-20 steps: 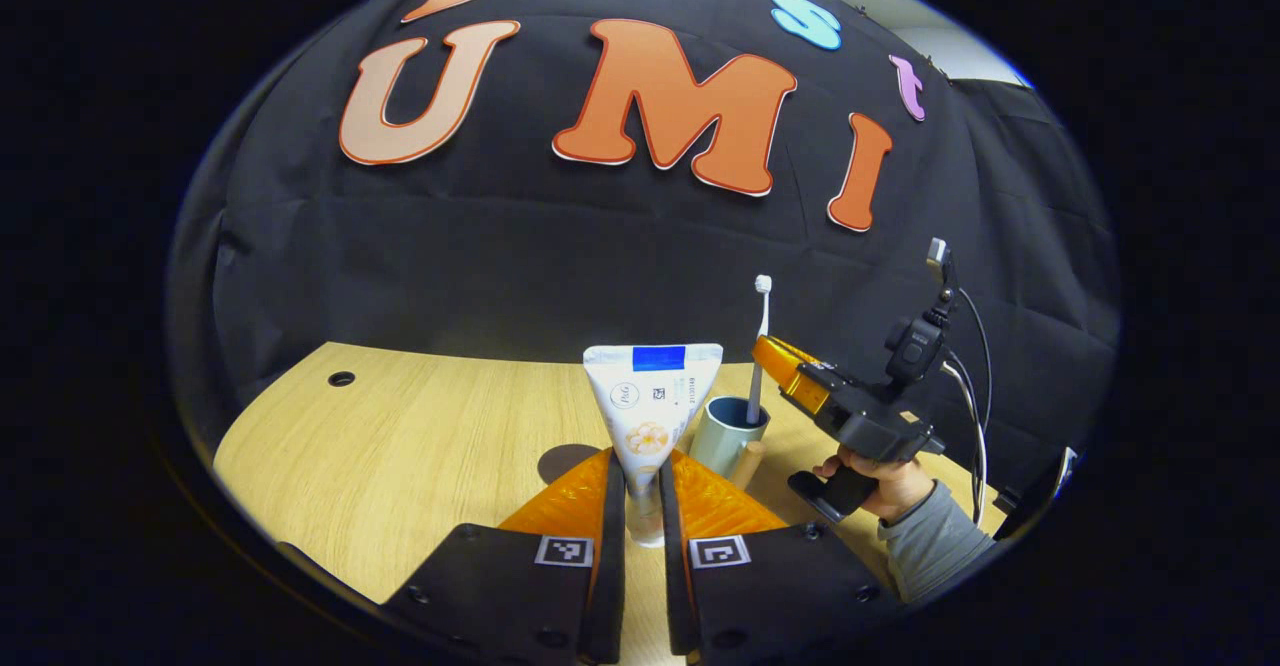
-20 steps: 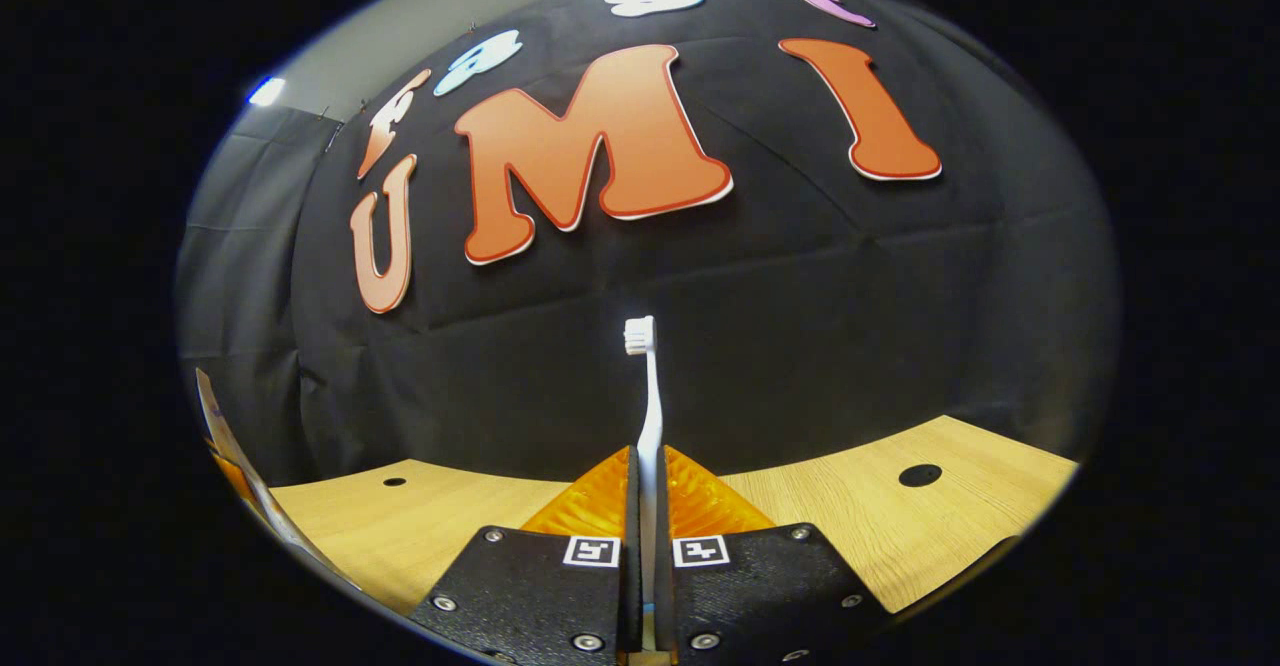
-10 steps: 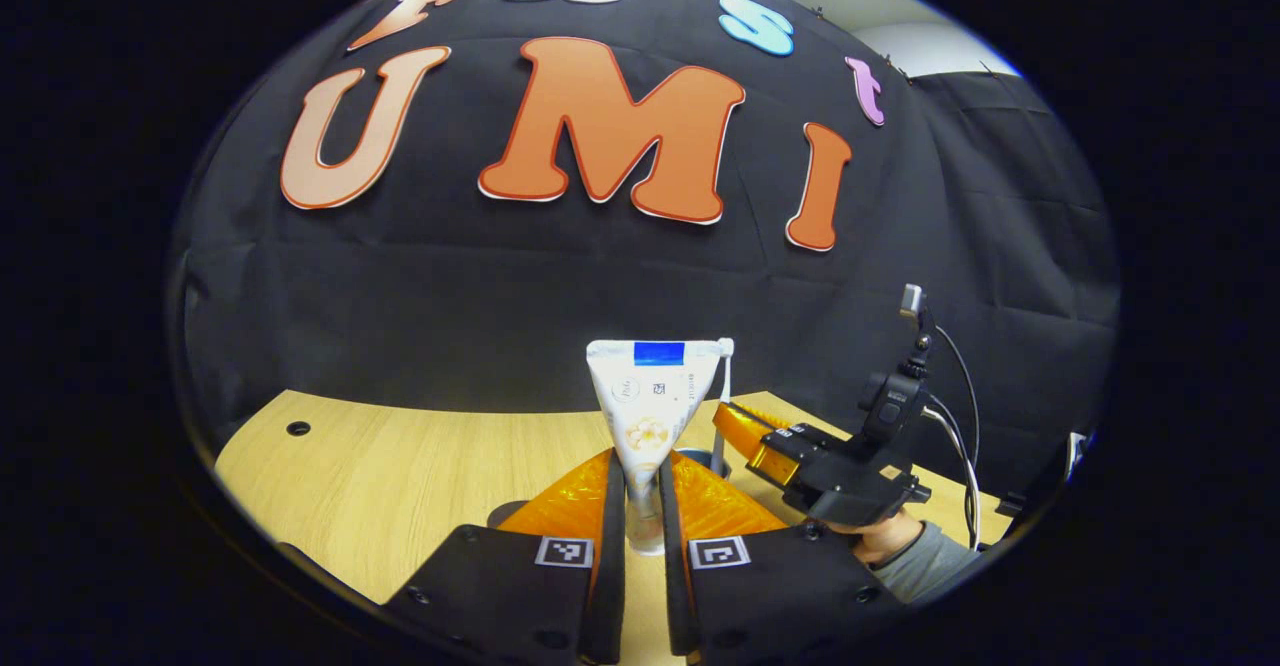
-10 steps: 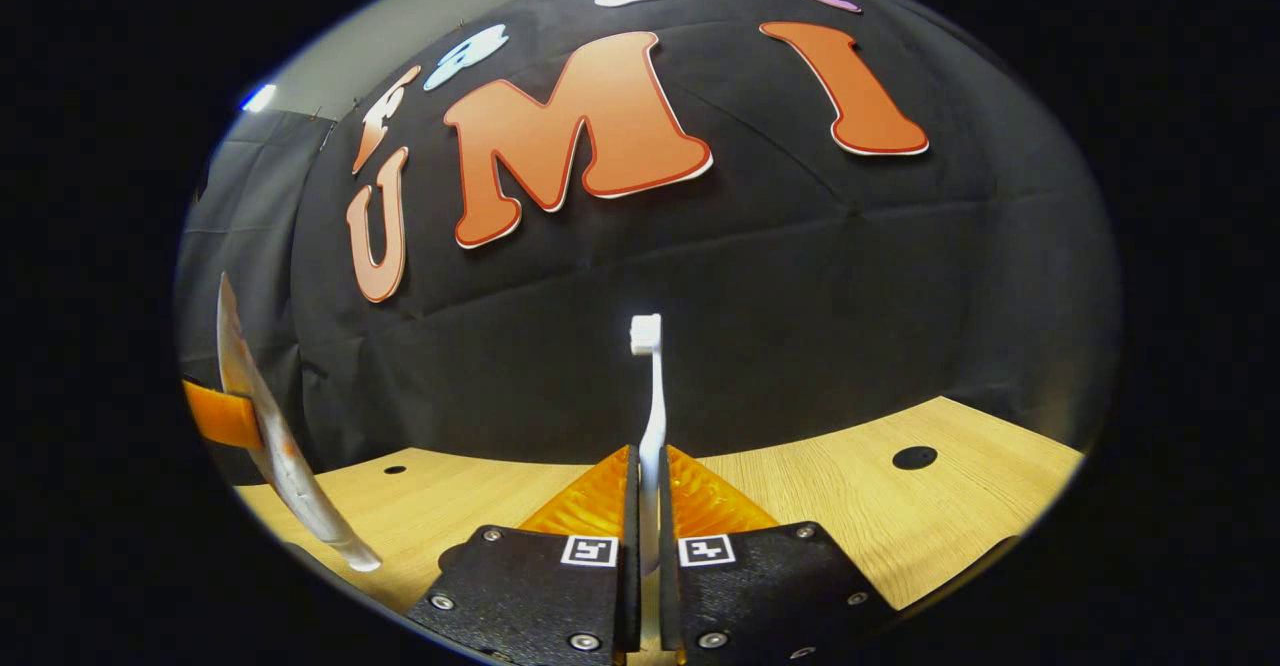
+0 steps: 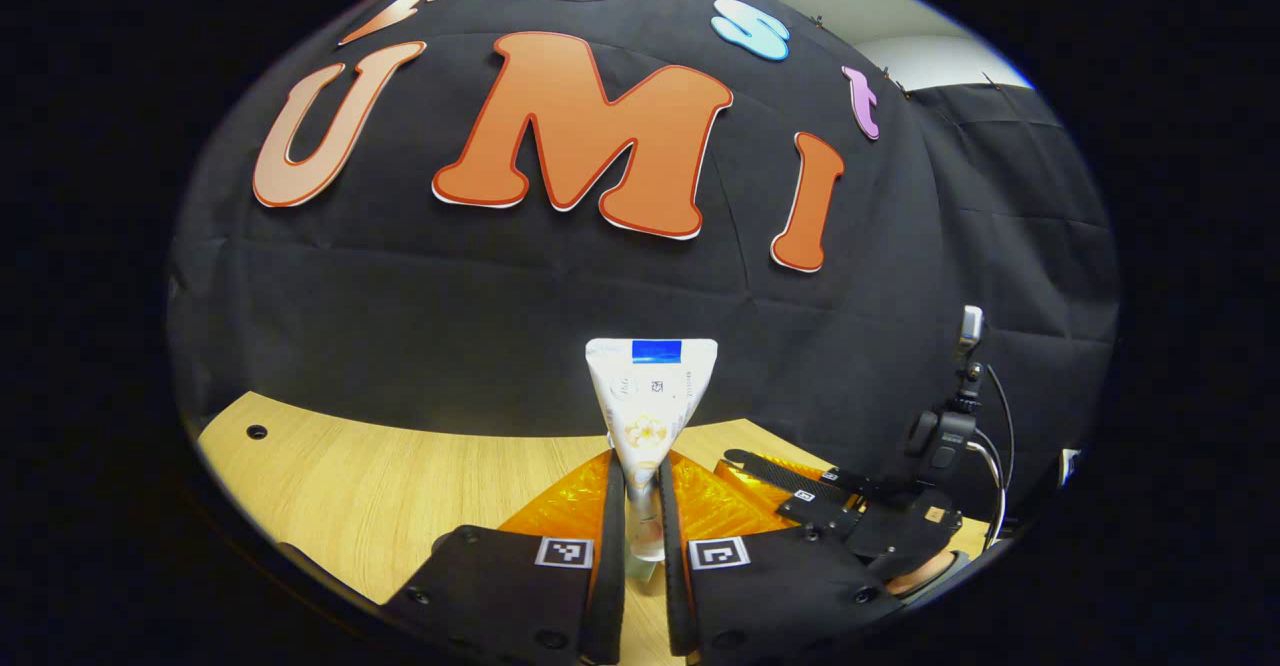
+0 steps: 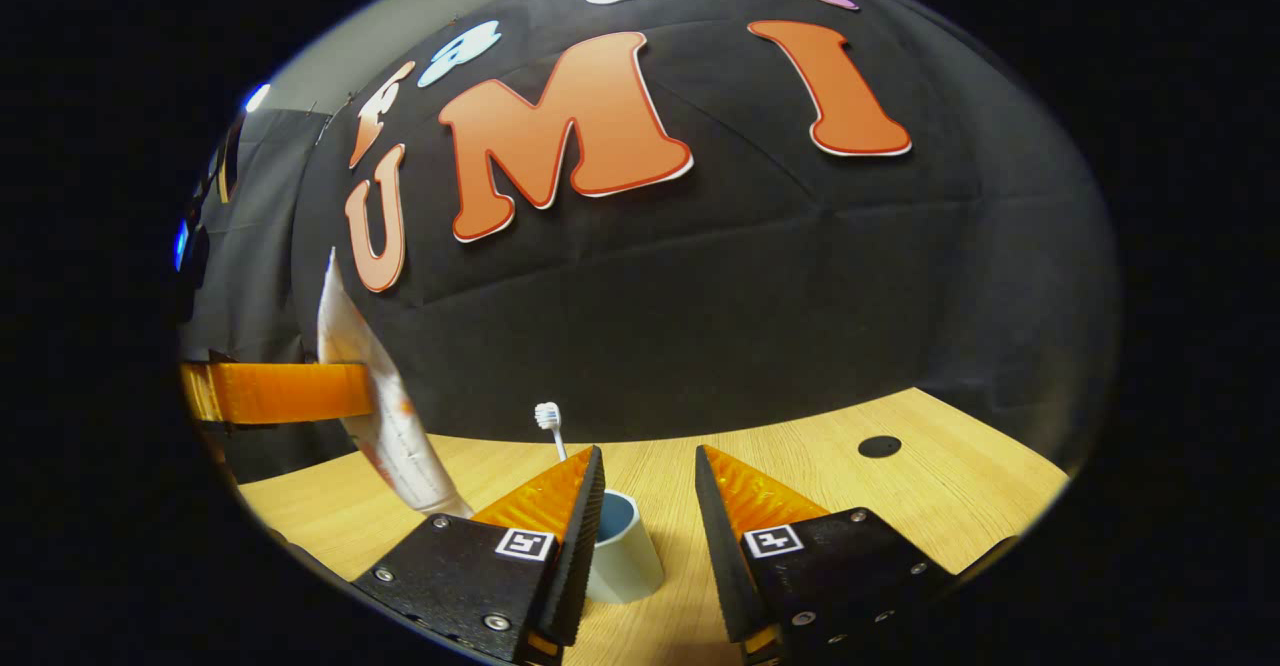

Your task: Put the toothbrush and toothpaste on the desktop into the cup, then pick up the cup and place it on the coaster on the desktop.

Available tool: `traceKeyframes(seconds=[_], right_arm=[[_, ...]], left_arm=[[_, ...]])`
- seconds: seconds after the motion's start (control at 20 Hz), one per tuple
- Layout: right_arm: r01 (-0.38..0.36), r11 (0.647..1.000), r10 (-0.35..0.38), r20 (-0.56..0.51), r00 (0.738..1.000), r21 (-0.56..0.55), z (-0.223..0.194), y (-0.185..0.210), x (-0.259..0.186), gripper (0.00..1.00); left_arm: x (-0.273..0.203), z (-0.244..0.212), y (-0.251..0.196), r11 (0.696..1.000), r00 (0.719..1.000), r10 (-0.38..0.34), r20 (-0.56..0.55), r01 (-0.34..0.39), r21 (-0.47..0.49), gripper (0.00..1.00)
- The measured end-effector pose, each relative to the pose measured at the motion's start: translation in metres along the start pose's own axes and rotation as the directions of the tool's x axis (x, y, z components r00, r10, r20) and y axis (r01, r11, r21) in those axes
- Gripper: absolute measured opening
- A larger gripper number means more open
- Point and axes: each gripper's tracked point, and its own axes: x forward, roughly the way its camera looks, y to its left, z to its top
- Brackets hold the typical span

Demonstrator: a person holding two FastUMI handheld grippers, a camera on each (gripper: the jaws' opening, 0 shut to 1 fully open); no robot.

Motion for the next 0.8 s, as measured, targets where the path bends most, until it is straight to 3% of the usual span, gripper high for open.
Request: traceKeyframes(seconds=[0.2, 0.55, 0.6, 0.65, 0.8], right_arm=[[0.019, 1.0, -0.019, -0.007, 1.0, 0.024, 0.003, -0.012, -0.017, 0.67], [0.048, 0.998, -0.047, 0.014, 0.999, -0.037, 0.02, -0.023, -0.049, 0.76], [0.051, 0.998, -0.05, 0.018, 0.999, -0.042, 0.021, -0.024, -0.052, 0.86], [0.055, 0.997, -0.054, 0.02, 0.998, -0.045, 0.023, -0.026, -0.055, 0.77], [0.064, 0.997, -0.064, 0.006, 0.998, -0.037, 0.018, -0.03, -0.062, 0.77]], left_arm=[[0.018, -0.001, -0.005, 1.0, 1.0, -0.001, 0.03, 0.001, 0.01, 0.21], [0.053, -0.019, -0.009, 1.0, 1.0, 0.003, 0.008, -0.003, -0.018, 0.2], [0.057, -0.026, -0.008, 1.0, 1.0, 0.008, -0.002, -0.008, -0.018, 0.2], [0.06, -0.032, -0.009, 1.0, 1.0, 0.007, -0.017, -0.008, -0.02, 0.21], [0.067, -0.059, -0.01, 0.999, 0.997, 0.005, -0.082, -0.01, -0.052, 0.21]])
